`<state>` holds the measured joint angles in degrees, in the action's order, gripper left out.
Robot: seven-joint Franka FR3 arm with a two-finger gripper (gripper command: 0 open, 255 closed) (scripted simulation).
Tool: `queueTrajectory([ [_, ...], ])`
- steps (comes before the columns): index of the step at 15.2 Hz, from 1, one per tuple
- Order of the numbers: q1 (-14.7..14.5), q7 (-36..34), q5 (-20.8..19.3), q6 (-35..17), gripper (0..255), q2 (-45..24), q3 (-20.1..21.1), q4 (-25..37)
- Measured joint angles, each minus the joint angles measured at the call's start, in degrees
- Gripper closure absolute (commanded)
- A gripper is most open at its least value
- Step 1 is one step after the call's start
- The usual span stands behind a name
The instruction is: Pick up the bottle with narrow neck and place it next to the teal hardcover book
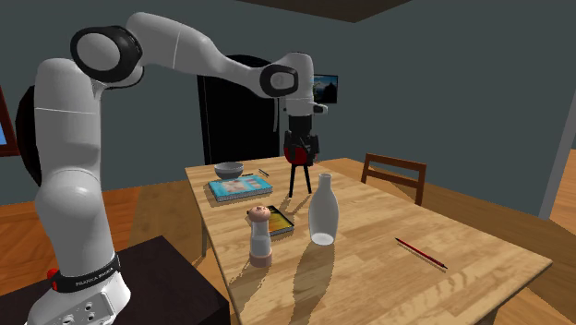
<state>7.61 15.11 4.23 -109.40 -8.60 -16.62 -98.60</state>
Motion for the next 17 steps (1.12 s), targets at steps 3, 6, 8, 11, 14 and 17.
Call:
queueTrajectory([
  [3,1.8,2.1,1.9,0.4,0,-6.9,-0.5,7.0],
  [6,4.0,3.8,3.8,2.2,0,-14.2,-0.6,16.0],
  [8,4.8,4.3,4.4,2.6,0,-16.7,-0.6,18.8],
  [11,5.0,4.8,4.7,0.8,0,-17.6,-0.5,17.9],
  [14,4.8,4.7,5.0,-1.3,0,-18.4,-0.3,16.6],
  [17,4.9,4.8,5.0,-2.0,0,-18.5,-0.3,16.0],
])
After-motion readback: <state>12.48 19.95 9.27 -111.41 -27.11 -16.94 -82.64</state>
